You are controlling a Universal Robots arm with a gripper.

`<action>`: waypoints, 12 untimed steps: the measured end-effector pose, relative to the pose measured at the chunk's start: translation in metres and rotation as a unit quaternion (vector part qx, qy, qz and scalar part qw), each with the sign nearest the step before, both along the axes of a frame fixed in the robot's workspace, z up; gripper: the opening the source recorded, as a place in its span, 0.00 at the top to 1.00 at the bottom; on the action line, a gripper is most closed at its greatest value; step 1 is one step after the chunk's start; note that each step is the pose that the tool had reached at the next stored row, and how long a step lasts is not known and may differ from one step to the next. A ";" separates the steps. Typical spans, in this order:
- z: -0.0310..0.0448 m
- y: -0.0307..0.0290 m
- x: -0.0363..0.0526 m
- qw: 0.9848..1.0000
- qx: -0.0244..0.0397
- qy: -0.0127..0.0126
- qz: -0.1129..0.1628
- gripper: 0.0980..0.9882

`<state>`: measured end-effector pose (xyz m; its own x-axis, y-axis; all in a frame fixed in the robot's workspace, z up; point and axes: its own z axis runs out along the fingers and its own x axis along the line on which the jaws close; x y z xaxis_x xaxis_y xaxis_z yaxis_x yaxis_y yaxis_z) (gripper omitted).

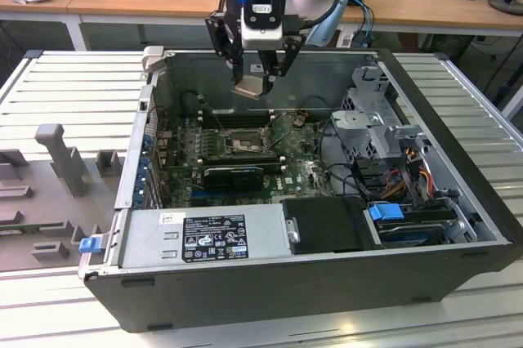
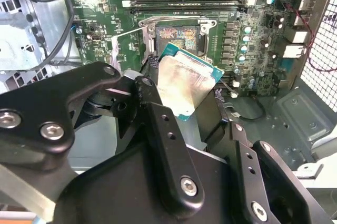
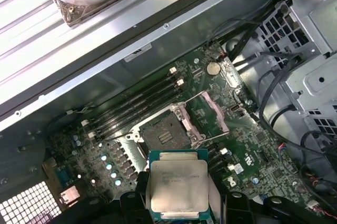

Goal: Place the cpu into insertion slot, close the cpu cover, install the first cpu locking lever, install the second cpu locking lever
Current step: 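Place the cpu into insertion slot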

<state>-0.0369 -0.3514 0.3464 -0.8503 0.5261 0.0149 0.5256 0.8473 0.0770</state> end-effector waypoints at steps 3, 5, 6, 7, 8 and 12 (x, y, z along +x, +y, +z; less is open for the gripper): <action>-0.0002 0.0000 0.0000 1.000 0.000 0.000 -0.006 0.52; -0.0003 0.0000 0.0000 1.000 0.000 0.000 -0.011 0.52; -0.0004 0.0000 0.0000 1.000 0.000 0.000 -0.013 0.52; -0.0004 0.0000 0.0000 1.000 0.000 0.000 -0.015 0.52; -0.0005 0.0000 0.0000 1.000 0.000 0.000 -0.017 0.52; -0.0007 0.0000 0.0000 1.000 0.000 0.000 -0.028 0.52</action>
<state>-0.0369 -0.3514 0.3457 -0.8194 0.5730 0.0149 0.5723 0.8164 0.0770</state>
